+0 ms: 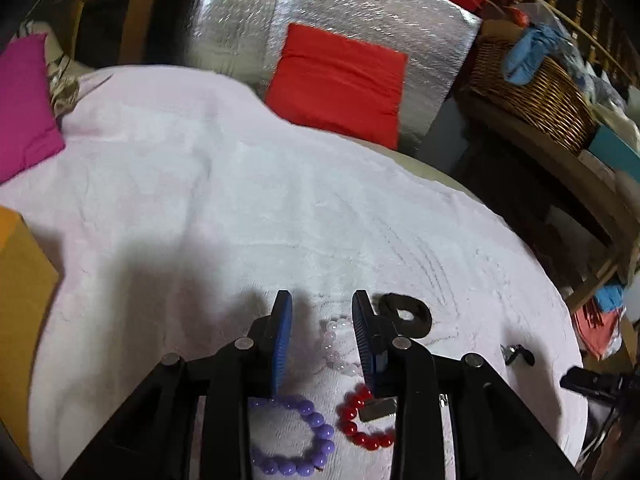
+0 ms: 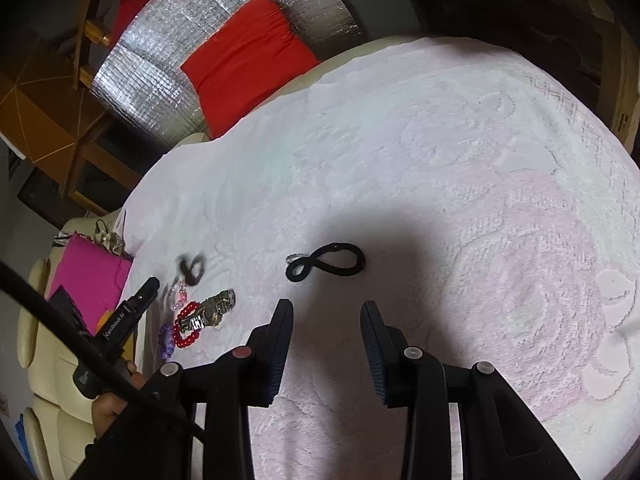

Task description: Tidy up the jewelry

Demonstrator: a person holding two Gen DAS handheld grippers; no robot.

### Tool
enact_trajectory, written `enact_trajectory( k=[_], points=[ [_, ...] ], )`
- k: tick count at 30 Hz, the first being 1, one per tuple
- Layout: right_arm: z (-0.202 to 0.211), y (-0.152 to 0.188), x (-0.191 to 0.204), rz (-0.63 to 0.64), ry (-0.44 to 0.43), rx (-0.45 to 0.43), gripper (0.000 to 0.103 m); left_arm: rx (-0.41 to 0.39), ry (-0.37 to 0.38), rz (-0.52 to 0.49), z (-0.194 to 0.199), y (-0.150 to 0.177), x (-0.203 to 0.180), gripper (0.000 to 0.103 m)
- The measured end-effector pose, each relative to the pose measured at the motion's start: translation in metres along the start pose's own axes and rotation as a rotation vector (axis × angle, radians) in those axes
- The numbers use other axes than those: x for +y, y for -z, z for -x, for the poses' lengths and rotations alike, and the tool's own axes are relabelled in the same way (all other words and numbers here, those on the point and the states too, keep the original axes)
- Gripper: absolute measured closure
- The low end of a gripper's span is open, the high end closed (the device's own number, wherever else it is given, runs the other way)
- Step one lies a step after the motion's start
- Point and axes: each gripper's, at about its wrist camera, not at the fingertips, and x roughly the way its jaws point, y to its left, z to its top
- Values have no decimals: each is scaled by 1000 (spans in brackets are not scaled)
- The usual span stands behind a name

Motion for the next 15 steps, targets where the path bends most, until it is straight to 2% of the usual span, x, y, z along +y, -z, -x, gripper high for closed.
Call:
enact_trajectory(
  k=[6,13,15],
  points=[
    [-1,1,6,8,-6,1,65,24,53,-80,9,0,-15,70],
    [-3,1,4,-14,0,0,65,84,168,-343,3,19,-82,70],
    [-2,1,2,-15,3,0,65,108,175,-382,-3,24,-94,62]
  ],
)
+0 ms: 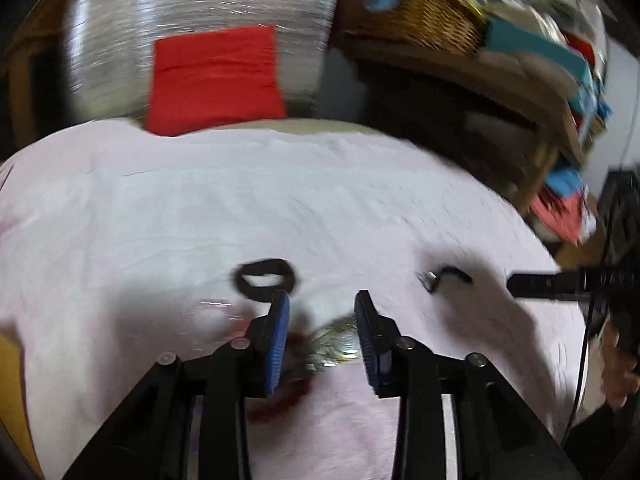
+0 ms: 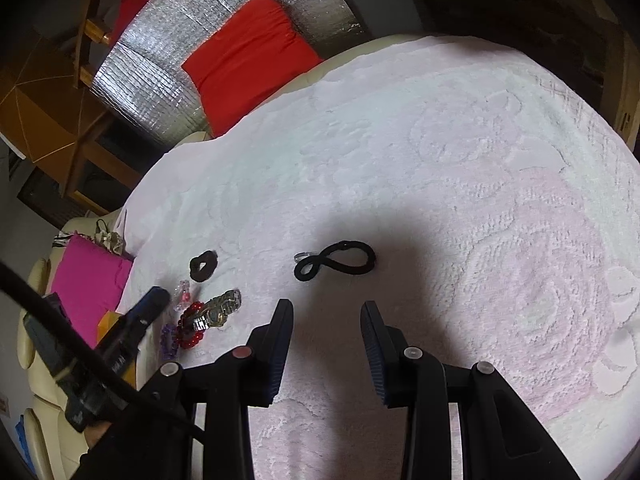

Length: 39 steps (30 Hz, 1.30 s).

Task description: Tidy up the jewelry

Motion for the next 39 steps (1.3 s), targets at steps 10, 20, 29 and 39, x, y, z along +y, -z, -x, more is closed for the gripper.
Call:
enact_trajectory(
  k=[10,20,29,39],
  points=[
    [5,-6,-25,-53,4,5,65,105,-10,-116,-32,7,-35,48],
    [-18,-17,-24,-41,-4,41,58,134,49,-205,-21,15,-48,87],
    [-31,-20,5,122,89,-8,40,128,160,-191,6,25,-51,91],
    [-51,-19,13,211,212,-12,67,109,114,-254,24,41,-45,87]
  ],
)
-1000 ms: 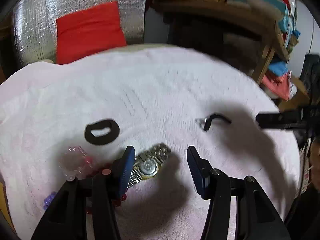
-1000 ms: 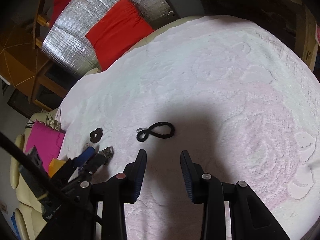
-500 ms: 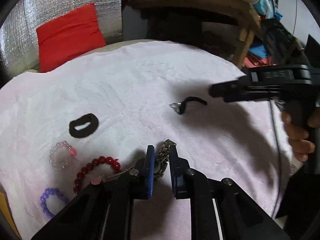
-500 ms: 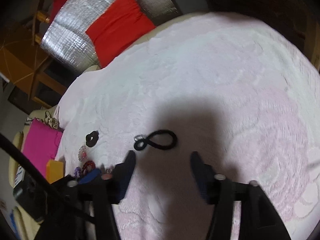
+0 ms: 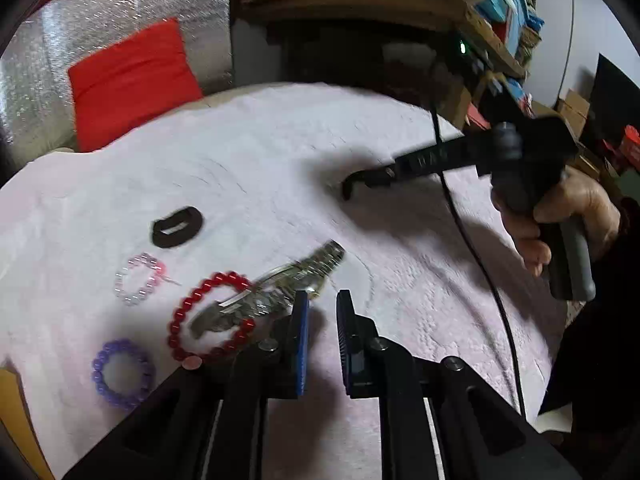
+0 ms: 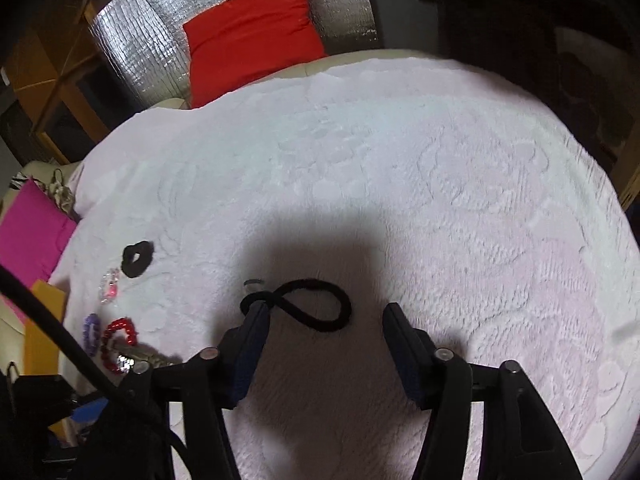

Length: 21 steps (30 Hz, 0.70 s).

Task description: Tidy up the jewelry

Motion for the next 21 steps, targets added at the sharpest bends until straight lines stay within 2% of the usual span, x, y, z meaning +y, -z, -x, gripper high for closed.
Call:
enact_trajectory(
  k=[2,5,7,8,10,11,13,16,19,21],
  points=[
    [-3,0,0,-7,7,14,84,-23,-32,-5,3,-2,2,77],
    [-2,1,-2,-34,-6,4,92,-36,-46,-7,0,-6,1,74],
    [3,0,-5,-54,-24,-14,94,-44,-51,-16,-5,-8,0,70],
    [6,-1,-8,-63,-33,-23,96,-48,-60,-30,-7,-10,-3,61],
    [10,-1,-14,-87,-54,-31,96,-57,-80,-57,-12,-12,-7,49],
    [12,-1,-18,-106,-66,-30,96,-60,-86,-73,-16,-14,-11,48],
    [13,-1,-26,-138,-93,-20,96,-52,-83,-91,-22,-16,-14,47],
    [17,-1,-34,-150,-87,-20,96,10,-98,-122,-39,-15,-18,46],
    [18,-4,-40,-178,-112,-16,95,22,-100,-130,-46,-15,-20,48],
    [19,-5,-44,-198,-128,-13,93,29,-91,-107,-46,-17,-17,62]
  ],
)
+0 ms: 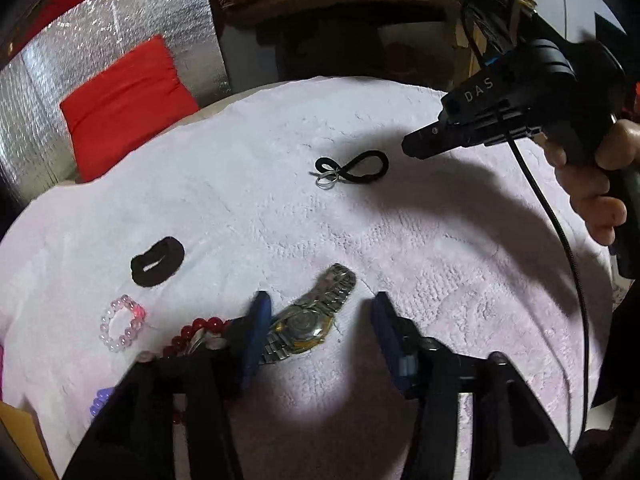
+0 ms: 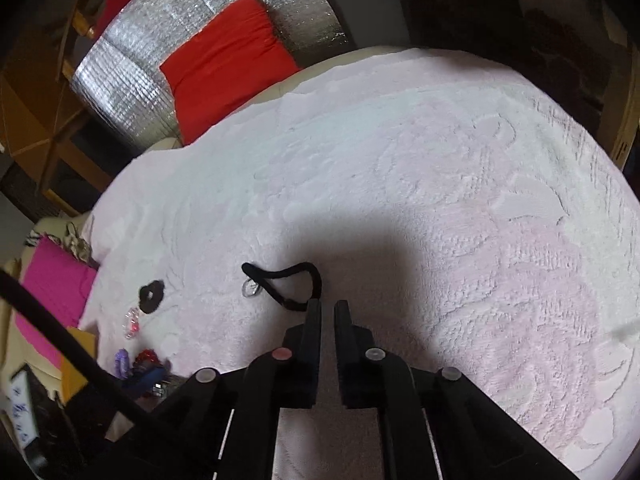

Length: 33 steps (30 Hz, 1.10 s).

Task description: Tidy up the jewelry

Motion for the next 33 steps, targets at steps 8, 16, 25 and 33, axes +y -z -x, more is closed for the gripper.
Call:
enact_trajectory(
  k=[8,16,25,33],
  points=[
    [-11,-4,1,-17,-11,4,75,-19,61,24,10,-3,-3,99],
    [-32,-13,9,1,15,-13,75,-14,103,42,21,6,-2,99],
    [-32,-11,29,65,60,-44,97,-54,91,27,33,8,1,94],
    [-11,-10,17,37,24,-70,97,-14,60,12,17,7,-4,48]
  ],
)
